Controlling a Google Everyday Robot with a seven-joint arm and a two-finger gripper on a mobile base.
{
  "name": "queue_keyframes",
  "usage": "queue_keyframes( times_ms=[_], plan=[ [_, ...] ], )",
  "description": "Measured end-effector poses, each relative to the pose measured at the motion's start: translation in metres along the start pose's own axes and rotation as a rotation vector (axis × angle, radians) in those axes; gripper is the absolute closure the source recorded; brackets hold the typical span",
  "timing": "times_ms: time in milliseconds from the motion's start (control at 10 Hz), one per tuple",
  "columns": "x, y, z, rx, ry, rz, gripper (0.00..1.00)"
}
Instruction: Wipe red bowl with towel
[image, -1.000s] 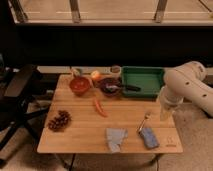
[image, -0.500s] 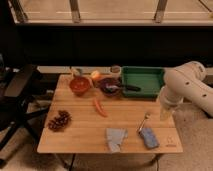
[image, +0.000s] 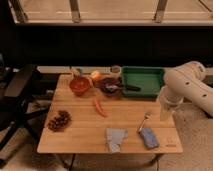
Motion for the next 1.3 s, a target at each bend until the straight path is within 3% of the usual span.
queue_keyframes(
  times_ms=[1000, 1100, 1300],
  plan=[
    [0.0, 0.0, 0.0, 0.001, -0.001, 0.0, 0.35],
    [-0.001, 0.001, 0.001, -0.002, -0.014, -0.017, 0.35],
    [-0.017, 0.009, 0.004, -0.014, -0.096, -0.098, 0.35]
  ],
)
